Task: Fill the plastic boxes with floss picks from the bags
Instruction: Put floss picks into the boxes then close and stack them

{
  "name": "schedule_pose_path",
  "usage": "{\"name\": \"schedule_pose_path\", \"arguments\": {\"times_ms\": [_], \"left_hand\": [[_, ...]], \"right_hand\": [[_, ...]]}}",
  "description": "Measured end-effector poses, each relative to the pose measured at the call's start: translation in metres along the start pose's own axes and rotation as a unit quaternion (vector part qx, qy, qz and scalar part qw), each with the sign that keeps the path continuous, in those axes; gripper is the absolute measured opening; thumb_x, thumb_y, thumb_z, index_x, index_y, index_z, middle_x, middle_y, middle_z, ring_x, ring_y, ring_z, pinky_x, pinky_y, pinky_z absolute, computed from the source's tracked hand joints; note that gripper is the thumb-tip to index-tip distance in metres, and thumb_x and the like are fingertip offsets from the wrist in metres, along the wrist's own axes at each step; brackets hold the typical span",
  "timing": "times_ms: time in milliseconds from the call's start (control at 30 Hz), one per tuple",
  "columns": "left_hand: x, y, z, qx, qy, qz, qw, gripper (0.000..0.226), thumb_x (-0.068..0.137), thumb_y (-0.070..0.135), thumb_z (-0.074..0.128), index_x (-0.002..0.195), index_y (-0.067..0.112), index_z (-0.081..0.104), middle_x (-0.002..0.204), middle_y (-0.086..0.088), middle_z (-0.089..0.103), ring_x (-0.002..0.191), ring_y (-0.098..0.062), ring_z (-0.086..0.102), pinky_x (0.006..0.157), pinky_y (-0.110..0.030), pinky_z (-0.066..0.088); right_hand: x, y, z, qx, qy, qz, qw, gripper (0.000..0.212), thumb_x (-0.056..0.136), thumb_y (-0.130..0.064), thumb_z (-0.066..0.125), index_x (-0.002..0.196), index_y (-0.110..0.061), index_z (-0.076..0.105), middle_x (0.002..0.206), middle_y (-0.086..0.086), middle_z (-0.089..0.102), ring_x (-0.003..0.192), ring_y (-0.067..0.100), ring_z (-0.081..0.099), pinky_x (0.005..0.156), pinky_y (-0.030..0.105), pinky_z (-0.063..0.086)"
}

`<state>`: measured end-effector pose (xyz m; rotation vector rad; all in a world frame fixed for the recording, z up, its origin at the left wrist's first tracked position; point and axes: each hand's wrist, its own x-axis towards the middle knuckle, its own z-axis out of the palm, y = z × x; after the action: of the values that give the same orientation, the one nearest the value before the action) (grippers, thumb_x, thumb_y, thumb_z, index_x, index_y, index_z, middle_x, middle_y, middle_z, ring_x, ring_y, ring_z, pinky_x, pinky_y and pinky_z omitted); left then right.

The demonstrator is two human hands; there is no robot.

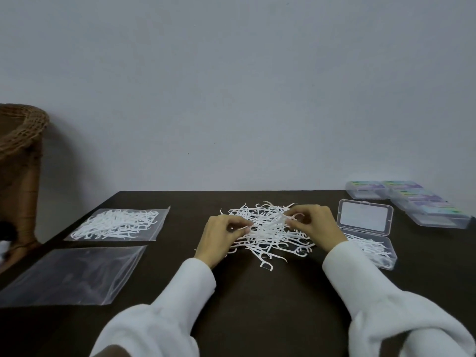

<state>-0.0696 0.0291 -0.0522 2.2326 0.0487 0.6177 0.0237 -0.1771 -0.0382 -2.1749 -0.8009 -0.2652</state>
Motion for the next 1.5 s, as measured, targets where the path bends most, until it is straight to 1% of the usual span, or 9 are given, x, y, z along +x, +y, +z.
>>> {"name": "schedule_pose_path", "arguments": {"times_ms": [100,233,367,600,700,933,1067,1300,1500], "left_hand": [[0.0,0.005,0.002,-0.038,0.019,-0.004,0.999,0.014,0.08,0.014,0.074,0.093,0.018,0.077,0.082,0.011,0.072,0.074,0.006,0.062,0.068,-0.007,0.044],[0.002,0.013,0.005,-0.077,0.035,-0.005,0.996,0.014,0.078,0.015,0.076,0.091,0.018,0.077,0.082,0.01,0.073,0.079,0.002,0.065,0.072,-0.012,0.049],[0.007,0.021,0.007,-0.115,0.067,-0.013,0.991,0.012,0.079,0.015,0.075,0.089,0.02,0.077,0.081,0.01,0.074,0.078,-0.001,0.067,0.071,-0.016,0.05],[0.016,0.043,0.018,-0.176,0.085,-0.019,0.98,0.012,0.08,0.014,0.074,0.089,0.022,0.075,0.083,0.007,0.074,0.079,-0.005,0.068,0.075,-0.014,0.053],[0.019,0.053,0.03,-0.211,0.083,-0.024,0.974,0.012,0.079,0.013,0.074,0.09,0.018,0.075,0.085,0.005,0.074,0.081,-0.008,0.068,0.075,-0.014,0.053],[0.024,0.077,0.062,-0.337,0.044,-0.072,0.938,0.013,0.08,0.007,0.071,0.088,0.017,0.073,0.077,0.006,0.074,0.077,-0.002,0.068,0.072,-0.012,0.052],[0.025,0.091,0.083,-0.378,0.02,-0.099,0.92,0.013,0.081,0.007,0.071,0.085,0.019,0.072,0.076,0.009,0.073,0.072,0.004,0.067,0.064,-0.007,0.048],[0.027,0.103,0.113,-0.409,-0.009,-0.114,0.905,0.015,0.082,0.005,0.069,0.095,0.01,0.072,0.088,-0.001,0.073,0.074,0.002,0.068,0.062,-0.007,0.047],[0.027,0.108,0.124,-0.412,-0.013,-0.119,0.903,0.017,0.082,0.003,0.069,0.099,0.003,0.071,0.084,-0.002,0.07,0.066,0.005,0.065,0.059,-0.005,0.045]], "right_hand": [[-0.003,0.003,-0.007,0.039,0.012,0.027,0.999,0.014,0.079,-0.017,0.074,0.093,-0.019,0.071,0.07,0.001,0.066,0.064,0.002,0.064,0.062,0.001,0.043],[-0.006,0.005,-0.018,0.11,0.035,0.049,0.992,0.016,0.075,-0.01,0.076,0.083,-0.022,0.068,0.078,0.012,0.07,0.062,0.006,0.069,0.063,0.008,0.051],[-0.012,0.006,-0.033,0.167,0.068,0.071,0.981,0.016,0.074,-0.003,0.075,0.087,-0.012,0.07,0.077,0.015,0.07,0.059,0.008,0.068,0.06,0.012,0.053],[-0.03,0.019,-0.063,0.178,0.088,0.102,0.975,0.02,0.074,-0.002,0.074,0.085,-0.017,0.067,0.082,0.0,0.068,0.059,0.0,0.067,0.06,0.011,0.054],[-0.04,0.029,-0.077,0.156,0.105,0.109,0.976,0.02,0.075,-0.006,0.073,0.091,-0.016,0.067,0.082,-0.006,0.067,0.061,-0.005,0.065,0.06,0.011,0.052],[-0.053,0.06,-0.105,0.109,0.075,0.156,0.979,0.018,0.077,-0.009,0.071,0.093,-0.017,0.066,0.087,0.006,0.07,0.076,0.012,0.068,0.067,0.016,0.052],[-0.057,0.067,-0.108,0.026,0.026,0.155,0.987,0.016,0.078,-0.011,0.072,0.089,-0.021,0.066,0.084,-0.003,0.065,0.074,0.002,0.06,0.057,0.007,0.045],[-0.058,0.072,-0.114,-0.016,-0.026,0.124,0.992,0.023,0.072,-0.017,0.078,0.083,-0.033,0.066,0.092,-0.008,0.068,0.084,0.011,0.062,0.076,0.019,0.049],[-0.059,0.08,-0.116,-0.021,-0.024,0.128,0.991,0.022,0.078,-0.009,0.073,0.087,-0.028,0.067,0.094,-0.007,0.068,0.085,0.004,0.06,0.076,0.012,0.044]]}}
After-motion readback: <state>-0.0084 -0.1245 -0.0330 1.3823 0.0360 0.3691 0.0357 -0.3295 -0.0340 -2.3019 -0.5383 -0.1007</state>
